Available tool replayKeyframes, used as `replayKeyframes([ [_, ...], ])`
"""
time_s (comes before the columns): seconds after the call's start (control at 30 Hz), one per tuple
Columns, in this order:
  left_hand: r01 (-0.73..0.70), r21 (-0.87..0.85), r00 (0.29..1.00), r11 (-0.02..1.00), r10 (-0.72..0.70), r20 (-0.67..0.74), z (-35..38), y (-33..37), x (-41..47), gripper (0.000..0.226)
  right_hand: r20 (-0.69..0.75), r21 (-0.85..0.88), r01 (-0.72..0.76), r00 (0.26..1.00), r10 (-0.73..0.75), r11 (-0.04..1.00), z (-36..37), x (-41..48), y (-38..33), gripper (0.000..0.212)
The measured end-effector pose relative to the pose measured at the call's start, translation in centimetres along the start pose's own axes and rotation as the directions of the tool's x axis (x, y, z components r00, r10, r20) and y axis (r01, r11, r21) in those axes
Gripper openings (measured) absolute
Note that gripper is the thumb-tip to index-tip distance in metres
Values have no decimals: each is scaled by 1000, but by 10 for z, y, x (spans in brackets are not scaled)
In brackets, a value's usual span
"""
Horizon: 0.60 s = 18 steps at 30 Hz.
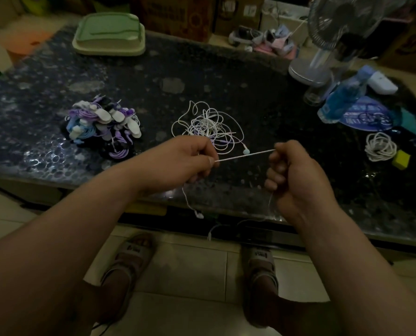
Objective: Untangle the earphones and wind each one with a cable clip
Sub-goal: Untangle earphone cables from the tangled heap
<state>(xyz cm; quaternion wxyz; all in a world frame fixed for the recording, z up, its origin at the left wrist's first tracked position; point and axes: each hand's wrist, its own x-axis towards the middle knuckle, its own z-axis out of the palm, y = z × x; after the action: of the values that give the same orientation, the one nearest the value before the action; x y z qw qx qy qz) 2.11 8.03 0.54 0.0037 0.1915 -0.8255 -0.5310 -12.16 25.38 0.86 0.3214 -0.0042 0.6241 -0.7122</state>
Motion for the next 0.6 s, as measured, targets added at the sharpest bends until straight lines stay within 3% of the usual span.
replayKeyframes([
  [0.03,-5,37,1000,999,6,-23,0,-1,1,12,-15,-45,2,1000,-3,999,-4,2,0,26],
  [0.07,-9,85,999,996,13,-46,-1,-2,1,11,-12,-199,34,999,-37,979,-7,3,0,19],
  [0.1,-16,131,998,991,23,-56,0,-2,1,10,6,-440,104,994,-112,892,-11,3,0,13],
  [0.13,-25,167,998,986,35,-56,1,-1,1,10,71,-651,207,975,-213,730,-13,2,2,15],
  [0.17,-40,195,997,980,51,-51,3,-1,1,10,196,-753,328,940,-280,571,-11,-1,3,24],
  [0.2,-59,215,996,975,71,-46,6,0,1,9,316,-771,417,906,-280,480,-8,-2,6,33],
  [0.23,-77,226,996,971,87,-36,9,1,2,10,399,-754,460,888,-229,469,-2,-5,9,37],
  [0.3,-105,223,993,969,112,-22,14,1,4,11,487,-732,467,868,-98,497,10,-8,15,29],
  [0.37,-105,200,993,974,114,-34,15,0,4,11,483,-729,461,870,-97,506,15,-5,18,27],
  [0.47,-50,11,996,999,51,-74,10,-1,4,10,390,-659,386,909,-145,646,11,5,13,36],
  [0.6,14,-221,959,975,-75,-272,1,-1,7,14,280,-427,200,957,-82,882,2,6,-1,36],
])
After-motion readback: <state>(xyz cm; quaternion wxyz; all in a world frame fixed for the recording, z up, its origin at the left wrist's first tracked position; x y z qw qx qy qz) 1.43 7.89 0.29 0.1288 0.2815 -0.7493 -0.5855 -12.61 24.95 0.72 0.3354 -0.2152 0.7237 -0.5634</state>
